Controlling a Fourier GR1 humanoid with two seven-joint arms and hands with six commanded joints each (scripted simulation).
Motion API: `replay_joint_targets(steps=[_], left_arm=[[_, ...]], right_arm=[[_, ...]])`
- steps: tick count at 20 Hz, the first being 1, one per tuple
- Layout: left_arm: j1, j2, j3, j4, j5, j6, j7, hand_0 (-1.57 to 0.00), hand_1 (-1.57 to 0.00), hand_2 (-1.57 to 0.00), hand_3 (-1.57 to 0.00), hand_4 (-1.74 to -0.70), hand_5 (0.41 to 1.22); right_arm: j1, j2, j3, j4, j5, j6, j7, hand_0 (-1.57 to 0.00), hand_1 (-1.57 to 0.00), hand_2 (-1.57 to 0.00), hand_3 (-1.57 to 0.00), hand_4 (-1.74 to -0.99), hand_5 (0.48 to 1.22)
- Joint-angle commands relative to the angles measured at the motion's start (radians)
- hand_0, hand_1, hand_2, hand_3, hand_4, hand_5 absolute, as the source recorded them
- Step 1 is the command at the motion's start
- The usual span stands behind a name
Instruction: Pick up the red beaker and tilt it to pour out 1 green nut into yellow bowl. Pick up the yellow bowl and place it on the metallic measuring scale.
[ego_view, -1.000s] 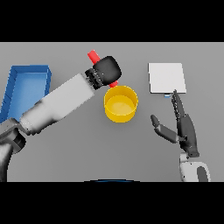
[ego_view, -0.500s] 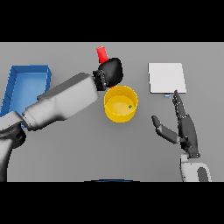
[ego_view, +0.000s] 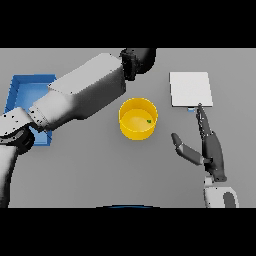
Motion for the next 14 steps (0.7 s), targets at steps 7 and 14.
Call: replay_joint_targets(steps=[7,14], left_arm=[[-0.164,0.116,0.304,0.221,0.176,-0.002,0.094,-1.57,-1.57,-1.57,-1.57,-1.73,1.221],[-0.083,0.302,0.835,0.417,0.641,-0.004,0.252,-1.57,-1.57,-1.57,-1.54,-1.74,1.221]], right_arm=[[-0.012,0.002,0.009,0.006,-0.016,0.023,-0.007,0.00,0.00,0.00,0.00,-1.104,0.563],[-0.043,-0.016,0.007,0.020,-0.024,0.036,-0.011,0.00,0.00,0.00,0.00,-1.118,0.595]])
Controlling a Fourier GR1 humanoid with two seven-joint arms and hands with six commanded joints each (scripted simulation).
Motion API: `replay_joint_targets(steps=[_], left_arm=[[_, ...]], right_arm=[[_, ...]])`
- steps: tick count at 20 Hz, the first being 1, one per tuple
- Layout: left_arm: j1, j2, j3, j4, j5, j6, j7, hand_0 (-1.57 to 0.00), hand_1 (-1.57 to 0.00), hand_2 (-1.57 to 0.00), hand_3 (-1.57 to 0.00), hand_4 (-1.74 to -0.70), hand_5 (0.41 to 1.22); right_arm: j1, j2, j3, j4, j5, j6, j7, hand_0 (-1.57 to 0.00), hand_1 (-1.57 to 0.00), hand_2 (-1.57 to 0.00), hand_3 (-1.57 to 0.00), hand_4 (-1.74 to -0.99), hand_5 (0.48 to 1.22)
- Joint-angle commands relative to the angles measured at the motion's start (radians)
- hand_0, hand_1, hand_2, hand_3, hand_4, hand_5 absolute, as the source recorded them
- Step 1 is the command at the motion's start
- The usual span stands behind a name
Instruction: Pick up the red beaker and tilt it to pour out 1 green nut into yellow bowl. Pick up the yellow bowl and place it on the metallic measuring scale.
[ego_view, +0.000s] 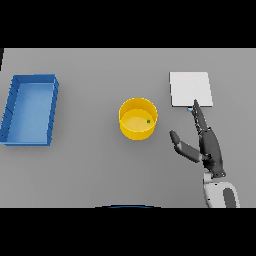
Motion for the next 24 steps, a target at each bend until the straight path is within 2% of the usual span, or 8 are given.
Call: replay_joint_targets(steps=[1,5,6,10,17,21,23,24], left_arm=[[0.042,0.022,0.039,0.002,0.042,0.024,0.011,-1.57,-1.57,-1.57,-1.54,-1.74,1.221],[0.242,0.042,0.132,-0.042,0.164,0.162,0.168,-1.57,-1.57,-1.57,-1.56,-1.74,1.221],[0.289,0.047,0.166,-0.068,0.206,0.198,0.182,-1.57,-1.57,-1.57,-1.56,-1.74,1.221],[0.476,0.056,0.265,-0.204,0.339,0.274,0.338,-1.57,-1.57,-1.57,-1.57,-1.74,1.221],[0.896,-0.010,0.304,-0.595,0.469,0.392,0.432,-1.57,-1.57,-1.57,-1.57,-1.74,1.221],[1.014,-0.034,0.300,-0.733,0.492,0.423,0.503,-1.57,-1.57,-1.57,-1.57,-1.74,1.050],[1.047,-0.039,0.306,-0.769,0.502,0.432,0.533,-1.57,-1.57,-1.57,-1.57,-1.74,0.925],[1.052,-0.035,0.310,-0.795,0.513,0.419,0.565,-1.57,-1.57,-1.57,-1.57,-1.66,0.868]], right_arm=[[-0.004,0.001,0.000,0.016,0.001,0.001,0.005,0.00,0.00,0.00,0.00,-1.125,0.601],[-0.013,-0.012,0.005,0.021,0.022,-0.003,0.001,0.00,0.00,0.00,0.00,-1.138,0.626],[-0.012,-0.017,0.001,0.028,0.020,0.001,-0.001,0.00,0.00,0.00,0.00,-1.142,0.628],[-0.006,-0.016,0.012,0.018,0.012,0.016,0.006,0.00,0.00,0.00,0.00,-1.133,0.655],[0.006,-0.026,0.010,0.015,0.018,0.016,-0.025,0.00,0.00,0.00,0.00,-1.166,0.676],[0.007,-0.033,-0.001,0.033,0.006,0.022,-0.037,0.00,0.00,0.00,0.00,-1.167,0.675],[-0.012,-0.033,-0.006,0.033,0.000,0.021,-0.009,0.00,0.00,0.00,0.00,-1.157,0.671],[0.001,-0.032,-0.002,0.021,-0.003,0.025,-0.021,0.00,0.00,0.00,0.00,-1.155,0.669]])
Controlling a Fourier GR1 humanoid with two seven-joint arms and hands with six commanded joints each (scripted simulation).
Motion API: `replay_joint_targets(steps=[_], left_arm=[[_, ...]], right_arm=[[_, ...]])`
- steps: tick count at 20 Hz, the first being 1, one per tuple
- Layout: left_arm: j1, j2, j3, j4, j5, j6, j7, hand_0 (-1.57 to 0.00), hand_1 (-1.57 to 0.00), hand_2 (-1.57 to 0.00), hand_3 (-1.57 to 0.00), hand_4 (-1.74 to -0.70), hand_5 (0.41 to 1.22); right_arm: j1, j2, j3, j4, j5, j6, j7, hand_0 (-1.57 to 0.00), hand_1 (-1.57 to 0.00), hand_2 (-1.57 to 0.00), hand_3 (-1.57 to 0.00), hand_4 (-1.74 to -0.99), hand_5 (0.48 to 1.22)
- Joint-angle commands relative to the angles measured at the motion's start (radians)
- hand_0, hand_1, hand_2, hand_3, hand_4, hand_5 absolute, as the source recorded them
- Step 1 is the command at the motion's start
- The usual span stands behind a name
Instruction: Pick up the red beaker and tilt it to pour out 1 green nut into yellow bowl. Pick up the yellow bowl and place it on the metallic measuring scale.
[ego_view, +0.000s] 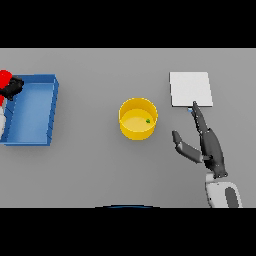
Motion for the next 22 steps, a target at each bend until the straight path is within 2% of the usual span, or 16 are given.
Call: replay_joint_targets(steps=[1,2,3,4,5,6,8,10,13,15,16,19,22], left_arm=[[0.012,0.010,-0.001,-0.029,0.009,-0.023,0.017,-1.57,-1.57,-1.53,-1.53,-1.52,0.818],[0.028,0.019,-0.011,-0.052,0.024,-0.068,-0.016,-1.47,-1.34,-1.28,-1.32,-1.37,0.774],[0.044,0.023,-0.011,-0.089,0.056,-0.109,-0.013,-1.17,-1.07,-1.02,-1.05,-1.23,0.737],[0.049,0.027,-0.002,-0.099,0.093,-0.151,-0.014,-0.94,-0.86,-0.82,-0.84,-1.13,0.705],[0.067,0.029,0.008,-0.111,0.130,-0.186,-0.028,-0.75,-0.69,-0.65,-0.67,-1.05,0.683],[0.069,0.040,-0.005,-0.116,0.126,-0.212,-0.014,-0.60,-0.55,-0.52,-0.54,-0.98,0.664],[0.063,0.058,-0.030,-0.112,0.102,-0.240,0.003,-0.38,-0.35,-0.33,-0.34,-0.88,0.644],[0.064,0.067,-0.052,-0.097,0.076,-0.255,0.022,-0.25,-0.22,-0.21,-0.22,-0.83,0.627],[0.070,0.069,-0.068,-0.095,0.038,-0.228,-0.009,-0.13,-0.11,-0.11,-0.11,-0.79,0.627],[0.052,0.064,-0.061,-0.079,0.035,-0.213,-0.034,-0.08,-0.07,-0.07,-0.07,-0.78,0.631],[0.050,0.054,-0.059,-0.081,0.039,-0.201,-0.054,-0.06,-0.06,-0.06,-0.06,-0.78,0.633],[0.065,0.035,-0.045,-0.122,0.065,-0.180,-0.088,-0.03,-0.03,-0.03,-0.03,-0.79,0.652],[0.067,0.019,-0.044,-0.135,0.076,-0.177,-0.088,-0.02,-0.01,-0.01,-0.01,-0.80,0.666]], right_arm=[[0.004,0.008,0.012,-0.006,0.006,0.001,-0.006,0.00,0.00,0.00,0.00,-1.155,0.670],[0.006,0.001,0.005,-0.010,0.001,0.003,0.005,0.00,0.00,0.00,0.00,-1.153,0.670],[-0.001,0.004,0.008,-0.006,0.006,0.000,0.018,0.00,0.00,0.00,0.00,-1.151,0.670],[0.002,0.006,0.010,-0.004,0.013,-0.006,0.008,0.00,0.00,0.00,0.00,-1.149,0.670],[0.003,0.005,0.006,-0.013,0.005,-0.005,0.006,0.00,0.00,0.00,0.00,-1.150,0.671],[0.003,0.007,0.006,-0.010,0.003,-0.005,0.005,0.00,0.00,0.00,0.00,-1.153,0.670],[-0.001,0.002,0.003,-0.002,0.001,-0.001,0.008,0.00,0.00,0.00,0.00,-1.155,0.669],[-0.009,0.004,0.007,0.012,0.024,-0.015,0.011,0.00,0.00,0.00,0.00,-1.156,0.665],[-0.002,-0.002,0.004,0.010,0.031,-0.022,-0.001,0.00,0.00,0.00,0.00,-1.157,0.665],[-0.020,0.008,0.017,0.004,0.056,-0.037,0.039,0.00,0.00,0.00,0.00,-1.144,0.644],[-0.016,0.001,0.031,0.002,0.104,-0.055,0.072,0.00,0.00,0.00,0.00,-1.131,0.631],[-0.078,-0.066,0.055,0.009,0.125,0.018,0.061,0.00,0.00,0.00,0.00,-1.080,0.662],[-0.151,-0.165,0.120,0.026,0.259,0.071,0.093,0.00,0.00,0.00,0.00,-1.122,0.649]])
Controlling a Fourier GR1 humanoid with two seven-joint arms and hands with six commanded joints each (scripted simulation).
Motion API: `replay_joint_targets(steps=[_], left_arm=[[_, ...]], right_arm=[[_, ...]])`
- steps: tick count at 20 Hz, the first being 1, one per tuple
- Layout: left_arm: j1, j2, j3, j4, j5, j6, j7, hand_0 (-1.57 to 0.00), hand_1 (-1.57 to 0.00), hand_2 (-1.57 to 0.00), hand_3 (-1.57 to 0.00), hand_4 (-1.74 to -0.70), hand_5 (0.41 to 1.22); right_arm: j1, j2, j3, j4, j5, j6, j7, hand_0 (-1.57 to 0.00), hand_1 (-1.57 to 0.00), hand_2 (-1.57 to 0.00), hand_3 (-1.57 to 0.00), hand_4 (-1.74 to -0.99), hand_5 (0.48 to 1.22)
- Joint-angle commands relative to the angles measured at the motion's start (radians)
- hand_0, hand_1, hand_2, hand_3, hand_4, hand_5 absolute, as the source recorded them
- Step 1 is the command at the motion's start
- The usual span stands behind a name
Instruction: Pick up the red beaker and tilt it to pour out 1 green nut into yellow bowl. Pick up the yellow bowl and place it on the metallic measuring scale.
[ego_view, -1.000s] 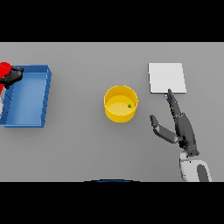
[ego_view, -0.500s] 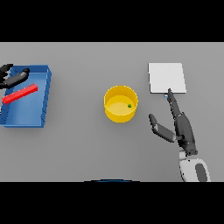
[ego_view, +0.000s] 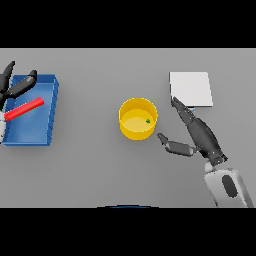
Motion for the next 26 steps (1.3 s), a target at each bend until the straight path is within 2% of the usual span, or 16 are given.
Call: replay_joint_targets(steps=[1,3,5,8,10,15,18,24,26], left_arm=[[0.008,0.002,0.000,-0.012,0.003,-0.002,0.000,-0.01,-0.01,-0.01,-0.01,-0.80,0.673],[0.004,-0.006,0.000,-0.003,0.003,0.001,0.006,-0.01,-0.01,-0.01,-0.01,-0.81,0.683],[0.005,-0.010,-0.003,-0.006,0.008,-0.007,0.014,0.00,0.00,0.00,0.00,-0.81,0.688],[0.012,-0.002,0.001,0.000,0.006,-0.010,0.001,0.00,0.00,0.00,0.00,-0.81,0.689],[0.005,0.000,0.006,0.011,0.010,-0.014,-0.005,0.00,0.00,0.00,0.00,-0.81,0.689],[0.017,0.008,0.011,-0.003,0.020,-0.026,-0.013,0.00,0.00,0.00,0.00,-0.81,0.695],[0.027,0.009,0.013,-0.019,0.022,-0.022,0.000,0.00,0.00,0.00,0.00,-0.81,0.693],[0.026,0.018,0.014,-0.009,0.017,-0.030,-0.007,0.00,0.00,0.00,0.00,-0.80,0.703],[0.016,0.019,0.014,0.003,0.015,-0.034,-0.009,0.00,0.00,0.00,0.00,-0.80,0.703]], right_arm=[[-0.038,-0.025,0.018,0.021,0.038,0.018,0.020,0.00,0.00,0.00,0.00,-1.128,0.637],[-0.103,-0.076,0.068,0.054,0.127,0.038,-0.001,0.00,0.00,0.00,0.00,-1.137,0.626],[-0.175,-0.128,0.117,0.069,0.189,0.098,-0.013,0.00,0.00,0.00,0.00,-1.150,0.630],[-0.258,-0.160,0.199,0.115,0.270,0.146,-0.073,0.00,0.00,0.00,0.00,-1.162,0.637],[-0.328,-0.167,0.236,0.157,0.305,0.187,-0.069,0.00,0.00,0.00,0.00,-1.164,0.641],[-0.429,-0.160,0.324,0.282,0.370,0.225,-0.146,0.00,0.00,0.00,0.00,-1.156,0.642],[-0.501,-0.149,0.360,0.356,0.387,0.273,-0.165,0.00,0.00,0.00,0.00,-1.157,0.652],[-0.587,-0.105,0.429,0.455,0.426,0.349,-0.145,0.00,0.00,0.00,0.00,-1.174,0.674],[-0.601,-0.098,0.439,0.498,0.435,0.350,-0.147,0.00,0.00,0.00,0.00,-1.181,0.674]])
